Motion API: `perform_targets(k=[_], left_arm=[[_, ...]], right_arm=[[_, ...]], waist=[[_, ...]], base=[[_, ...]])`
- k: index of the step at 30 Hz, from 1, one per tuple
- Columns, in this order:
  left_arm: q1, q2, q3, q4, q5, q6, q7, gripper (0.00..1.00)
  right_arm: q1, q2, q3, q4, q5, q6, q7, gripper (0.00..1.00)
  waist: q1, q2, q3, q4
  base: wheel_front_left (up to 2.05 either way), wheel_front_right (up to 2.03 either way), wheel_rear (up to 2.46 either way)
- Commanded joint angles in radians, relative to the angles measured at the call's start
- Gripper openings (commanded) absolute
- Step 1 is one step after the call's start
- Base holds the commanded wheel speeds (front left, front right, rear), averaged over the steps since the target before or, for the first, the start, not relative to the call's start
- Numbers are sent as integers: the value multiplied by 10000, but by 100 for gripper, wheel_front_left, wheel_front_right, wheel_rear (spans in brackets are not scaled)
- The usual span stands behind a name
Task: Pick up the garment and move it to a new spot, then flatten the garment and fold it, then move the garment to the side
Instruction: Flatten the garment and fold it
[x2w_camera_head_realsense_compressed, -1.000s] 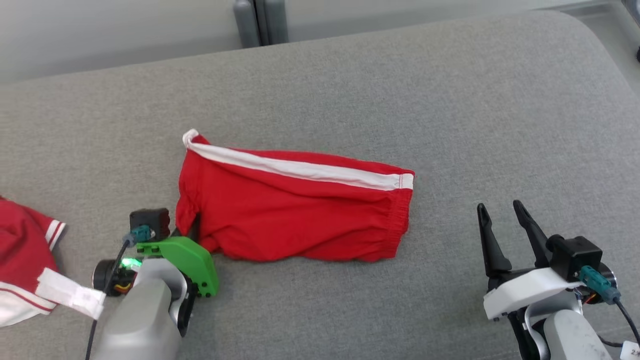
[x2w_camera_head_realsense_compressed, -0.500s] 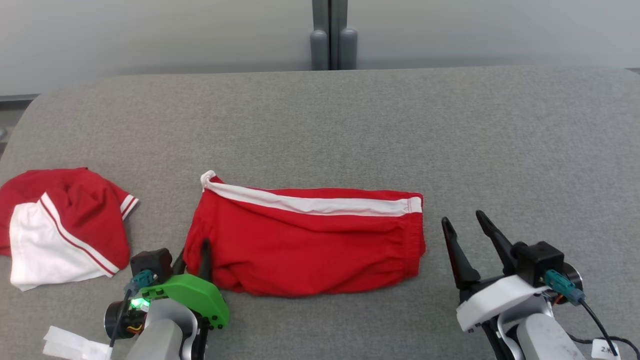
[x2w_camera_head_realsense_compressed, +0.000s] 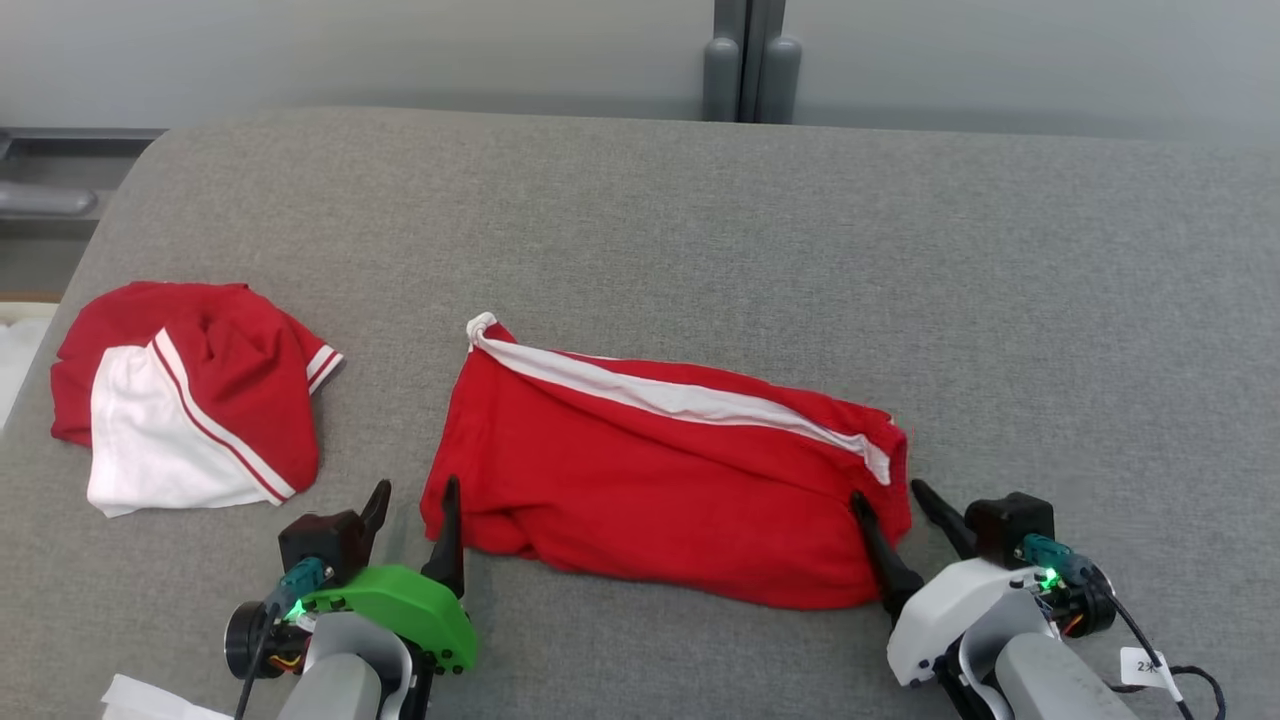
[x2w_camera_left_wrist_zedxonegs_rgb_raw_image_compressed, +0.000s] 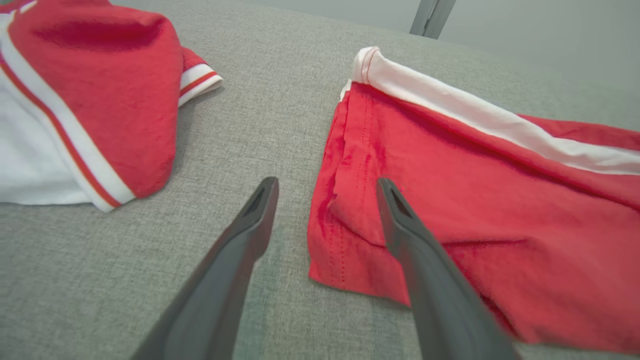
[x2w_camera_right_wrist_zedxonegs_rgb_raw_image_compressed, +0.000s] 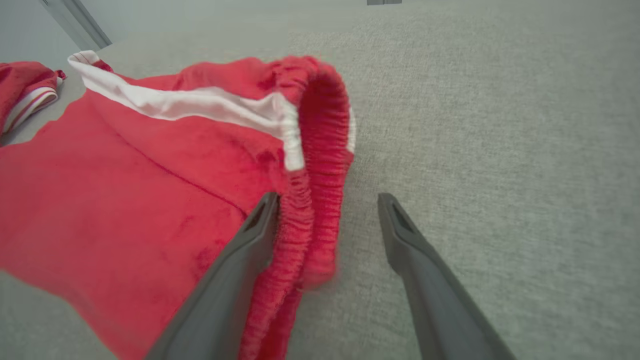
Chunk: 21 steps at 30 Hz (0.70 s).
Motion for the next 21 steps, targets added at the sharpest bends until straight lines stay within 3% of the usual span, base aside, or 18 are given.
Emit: perform_targets(k=[1,4,5,6,8,16,21], left_arm=[[76,-22,39,-19,62,-59,-1,100],[81,-35,143,-14,196,-144,0,100],[77,-42,174,-14,242,-140,0,100],[75,-44,216,-17,292,-150,0,100],[79,-46,273,-20,384,-191,-1,100],[128,-78,459,-47,612,-259,0,100],[312,-90,547,-5,704,-292,-2,100]], right_arm=[[-129,-36,184,278,211,-15,-14,100],[-125,-37,826,660,979,-12,8,98],[-117,-13,1023,711,1220,-9,9,75],[-137,-2,1202,773,1479,-7,35,42],[-194,0,1447,832,1913,-7,43,0],[-518,-72,856,944,2872,-18,15,0],[-580,-92,-547,1102,2031,-21,-4,0]], waist=[[0,0,154,171],[0,0,229,221],[0,0,249,226],[0,0,269,230],[0,0,298,232],[0,0,329,113],[0,0,171,-276]], base=[[0,0,0],[0,0,0],[0,0,0],[0,0,0],[0,0,0],[0,0,0],[0,0,0]])
